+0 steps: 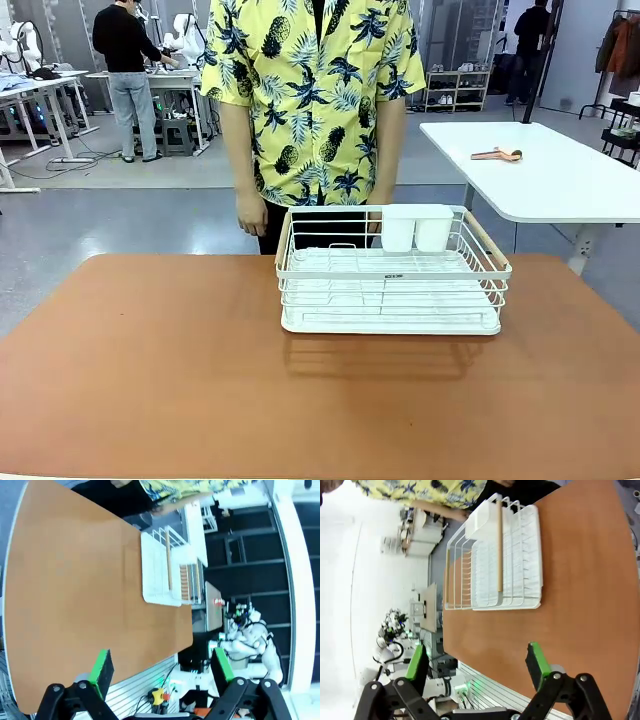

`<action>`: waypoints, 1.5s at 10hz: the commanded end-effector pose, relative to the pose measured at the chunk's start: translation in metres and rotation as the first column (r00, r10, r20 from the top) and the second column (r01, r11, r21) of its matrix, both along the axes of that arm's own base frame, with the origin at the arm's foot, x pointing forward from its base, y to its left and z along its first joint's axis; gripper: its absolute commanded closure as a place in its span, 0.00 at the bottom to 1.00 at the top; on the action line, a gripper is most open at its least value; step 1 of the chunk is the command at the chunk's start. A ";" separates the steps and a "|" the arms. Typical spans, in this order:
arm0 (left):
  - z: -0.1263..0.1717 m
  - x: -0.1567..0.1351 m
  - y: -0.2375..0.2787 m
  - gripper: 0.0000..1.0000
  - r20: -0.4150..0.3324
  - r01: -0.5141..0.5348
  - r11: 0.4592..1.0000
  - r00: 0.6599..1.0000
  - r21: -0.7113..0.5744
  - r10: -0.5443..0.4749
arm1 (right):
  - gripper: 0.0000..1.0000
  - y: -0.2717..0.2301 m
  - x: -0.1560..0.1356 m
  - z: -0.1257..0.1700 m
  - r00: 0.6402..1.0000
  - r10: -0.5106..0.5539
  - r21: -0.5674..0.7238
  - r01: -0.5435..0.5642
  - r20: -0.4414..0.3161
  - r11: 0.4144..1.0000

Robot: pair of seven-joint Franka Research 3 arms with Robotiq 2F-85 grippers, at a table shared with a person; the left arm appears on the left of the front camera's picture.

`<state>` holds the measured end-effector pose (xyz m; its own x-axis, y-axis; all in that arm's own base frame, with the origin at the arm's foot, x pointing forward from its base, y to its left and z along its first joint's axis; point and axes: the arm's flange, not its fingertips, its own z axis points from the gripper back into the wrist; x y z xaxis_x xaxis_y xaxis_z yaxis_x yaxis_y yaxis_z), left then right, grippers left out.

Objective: Clean the table.
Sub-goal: Pick up the Lint Roller when the human hands it over.

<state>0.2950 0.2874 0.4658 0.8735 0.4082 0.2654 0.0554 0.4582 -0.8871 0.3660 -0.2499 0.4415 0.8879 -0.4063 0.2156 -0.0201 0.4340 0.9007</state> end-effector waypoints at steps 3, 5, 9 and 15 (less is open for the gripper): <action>-0.009 0.002 0.007 0.00 -0.026 -0.031 0.999 0.999 -0.010 0.031 | 0.00 -0.007 -0.001 -0.003 1.000 -0.028 0.003 0.028 -0.008 1.000; -0.009 0.002 0.007 0.00 -0.026 -0.031 0.999 0.999 -0.010 0.031 | 0.00 -0.007 -0.001 -0.003 1.000 -0.028 0.003 0.028 -0.008 1.000; -0.009 0.002 0.007 0.00 -0.026 -0.031 0.999 0.999 -0.010 0.031 | 0.00 -0.007 -0.001 -0.003 1.000 -0.028 0.003 0.028 -0.008 1.000; -0.009 0.002 0.007 0.00 -0.026 -0.031 0.999 0.999 -0.010 0.031 | 0.00 -0.007 -0.001 -0.003 1.000 -0.028 0.003 0.028 -0.008 1.000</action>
